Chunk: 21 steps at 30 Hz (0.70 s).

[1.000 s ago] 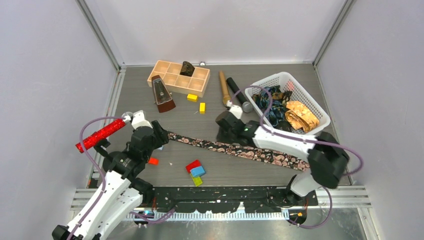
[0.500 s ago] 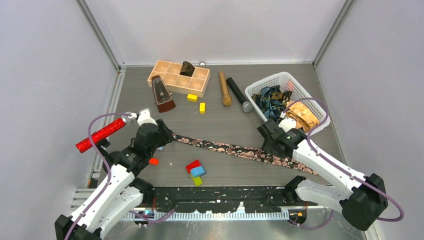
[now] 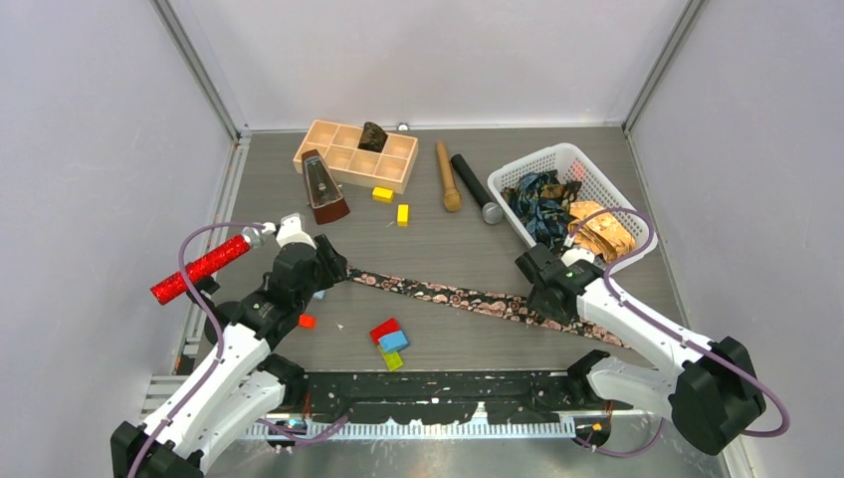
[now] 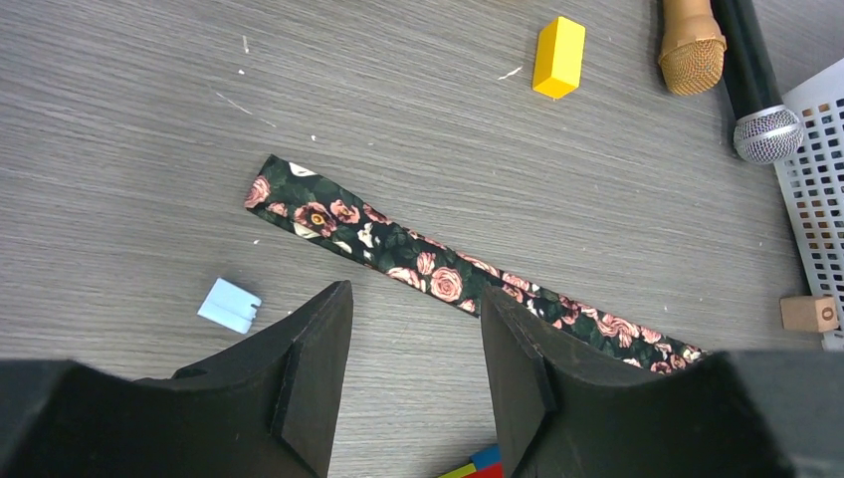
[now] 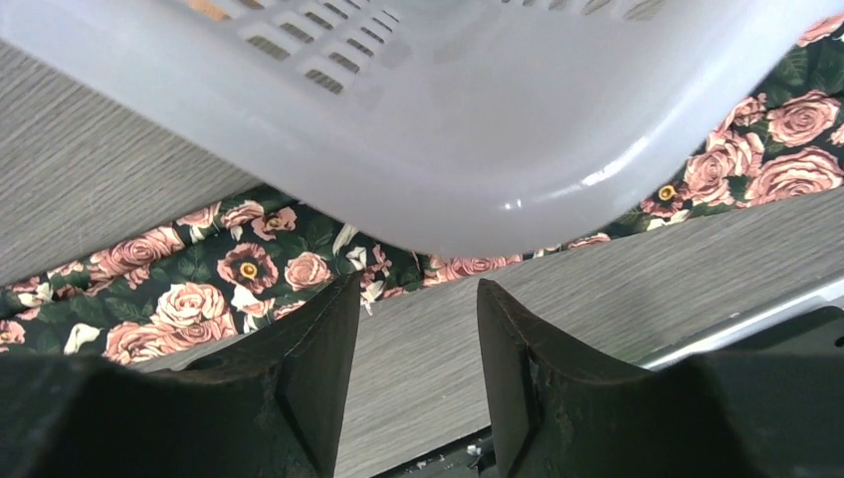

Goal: Roll the ties
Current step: Flatten out the tie at the center of the board.

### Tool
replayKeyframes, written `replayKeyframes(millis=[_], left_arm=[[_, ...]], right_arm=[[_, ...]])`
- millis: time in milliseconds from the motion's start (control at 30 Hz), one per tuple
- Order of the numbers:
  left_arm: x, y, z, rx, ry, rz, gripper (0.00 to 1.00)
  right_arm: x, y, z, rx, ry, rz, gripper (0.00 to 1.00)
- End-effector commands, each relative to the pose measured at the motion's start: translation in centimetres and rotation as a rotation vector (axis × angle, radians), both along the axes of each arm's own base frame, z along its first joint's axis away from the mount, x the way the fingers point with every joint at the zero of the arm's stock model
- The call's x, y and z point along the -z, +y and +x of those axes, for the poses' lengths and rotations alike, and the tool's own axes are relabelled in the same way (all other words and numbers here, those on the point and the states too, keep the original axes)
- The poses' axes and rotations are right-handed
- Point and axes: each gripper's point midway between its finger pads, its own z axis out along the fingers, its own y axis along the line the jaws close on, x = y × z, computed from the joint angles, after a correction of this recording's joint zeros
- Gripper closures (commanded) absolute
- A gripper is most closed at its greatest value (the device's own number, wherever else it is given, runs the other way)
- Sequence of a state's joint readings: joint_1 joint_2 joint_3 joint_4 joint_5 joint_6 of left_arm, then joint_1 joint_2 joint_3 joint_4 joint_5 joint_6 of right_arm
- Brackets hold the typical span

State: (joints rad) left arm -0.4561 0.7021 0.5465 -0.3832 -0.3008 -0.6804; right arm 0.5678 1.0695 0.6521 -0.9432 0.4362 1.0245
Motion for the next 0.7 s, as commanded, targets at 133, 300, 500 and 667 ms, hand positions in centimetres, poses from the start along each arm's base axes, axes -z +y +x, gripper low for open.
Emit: replayKeyframes(millis=[133,300,500,667], left_arm=[[-1.1,-0.6,1.0,0.005,-0.048,-0.034,0.48],[-1.1,-0.6,1.0,0.005,-0.046,-0.033,0.48],[-1.0,-0.7,1.1,0.006,-0.047,-0.033,0.48],[-1.0,-0.8,1.2,0.008,-0.044,-0.034,0.48]], right_arm=[[1.7,0.8,1.4,0.051,-0.016,0.071,0.51],[2.5,0.9,1.1,0.066,-0.001,0.093,0.56],[3.0,1.0,0.8,0.097,-0.008,0.118,0.61],[3.0,0.8,0.8,0.125,-0.017,0.119,0.67]])
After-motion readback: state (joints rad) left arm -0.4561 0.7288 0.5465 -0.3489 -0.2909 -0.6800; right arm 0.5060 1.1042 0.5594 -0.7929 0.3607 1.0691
